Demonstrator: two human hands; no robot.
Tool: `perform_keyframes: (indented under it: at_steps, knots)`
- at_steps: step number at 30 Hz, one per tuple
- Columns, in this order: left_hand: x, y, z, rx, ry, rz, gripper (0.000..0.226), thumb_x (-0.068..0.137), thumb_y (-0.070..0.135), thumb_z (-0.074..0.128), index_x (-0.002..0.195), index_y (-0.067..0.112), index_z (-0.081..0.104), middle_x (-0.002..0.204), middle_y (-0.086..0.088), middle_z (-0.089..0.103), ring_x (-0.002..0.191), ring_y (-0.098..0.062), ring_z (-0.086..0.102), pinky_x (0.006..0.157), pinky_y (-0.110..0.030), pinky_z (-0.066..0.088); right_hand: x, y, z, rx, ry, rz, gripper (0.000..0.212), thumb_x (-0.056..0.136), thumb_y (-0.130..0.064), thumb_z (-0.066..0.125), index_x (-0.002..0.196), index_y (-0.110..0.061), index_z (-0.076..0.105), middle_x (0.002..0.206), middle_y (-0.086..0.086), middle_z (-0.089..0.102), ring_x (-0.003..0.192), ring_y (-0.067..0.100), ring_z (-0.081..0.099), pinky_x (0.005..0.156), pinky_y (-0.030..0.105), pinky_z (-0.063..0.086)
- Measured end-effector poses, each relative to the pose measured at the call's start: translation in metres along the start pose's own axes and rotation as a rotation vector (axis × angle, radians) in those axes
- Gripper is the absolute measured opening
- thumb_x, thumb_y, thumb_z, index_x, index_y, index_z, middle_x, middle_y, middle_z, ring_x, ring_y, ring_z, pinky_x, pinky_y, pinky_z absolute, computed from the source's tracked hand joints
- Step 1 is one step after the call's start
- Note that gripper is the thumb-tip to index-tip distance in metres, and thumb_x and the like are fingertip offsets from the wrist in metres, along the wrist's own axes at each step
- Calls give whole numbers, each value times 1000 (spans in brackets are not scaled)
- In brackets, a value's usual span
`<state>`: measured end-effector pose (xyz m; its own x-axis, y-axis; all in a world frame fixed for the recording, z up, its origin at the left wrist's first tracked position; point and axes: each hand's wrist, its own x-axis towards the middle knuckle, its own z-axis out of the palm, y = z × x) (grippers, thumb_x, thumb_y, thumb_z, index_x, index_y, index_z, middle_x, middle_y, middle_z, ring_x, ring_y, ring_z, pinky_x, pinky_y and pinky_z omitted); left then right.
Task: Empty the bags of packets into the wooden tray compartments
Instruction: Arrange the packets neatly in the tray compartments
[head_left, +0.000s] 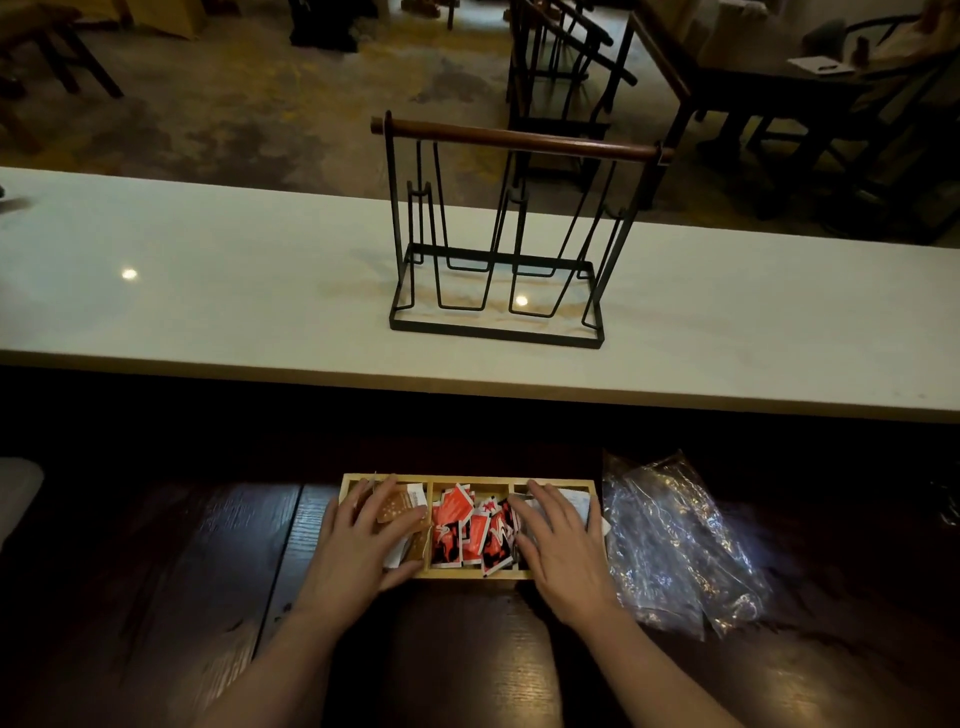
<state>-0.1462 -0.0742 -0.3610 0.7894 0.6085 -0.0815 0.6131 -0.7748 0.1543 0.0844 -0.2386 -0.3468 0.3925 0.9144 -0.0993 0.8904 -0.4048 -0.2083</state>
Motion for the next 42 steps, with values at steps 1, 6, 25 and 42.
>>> perform_keyframes:
  at_steps: [1, 6, 25, 42]
  knots:
    - [1, 2, 1, 15, 19, -1, 56, 75, 63, 51, 127, 44, 46, 148, -5, 40, 135, -34, 30, 102, -60, 37, 3, 0, 1, -4, 17, 4, 45, 98, -47, 20, 140, -39, 32, 148, -6, 40, 140, 13, 28, 115, 53, 3]
    - [5, 9, 1, 22, 78, -60, 51, 71, 40, 68, 118, 38, 48, 139, -7, 50, 132, -31, 33, 107, -57, 32, 6, -1, 7, 29, 111, 11, 35, 95, -33, 30, 127, -29, 45, 138, -6, 47, 133, 11, 36, 118, 48, 3]
    - [6, 27, 4, -84, 98, -178, 25, 84, 24, 63, 108, 30, 60, 140, -8, 48, 135, -32, 33, 105, -48, 40, -2, 3, 7, 233, 47, 59, 56, 95, -32, 40, 148, -27, 21, 157, -14, 4, 146, 3, 3, 120, 32, -8]
    - [3, 19, 2, -48, -26, -129, 69, 90, 62, 2, 127, 31, 51, 149, -8, 38, 140, -30, 23, 110, -48, 29, -9, 0, 0, 169, 126, 113, 53, 95, -38, 34, 146, -26, 25, 159, -7, 9, 147, 12, 1, 120, 40, -2]
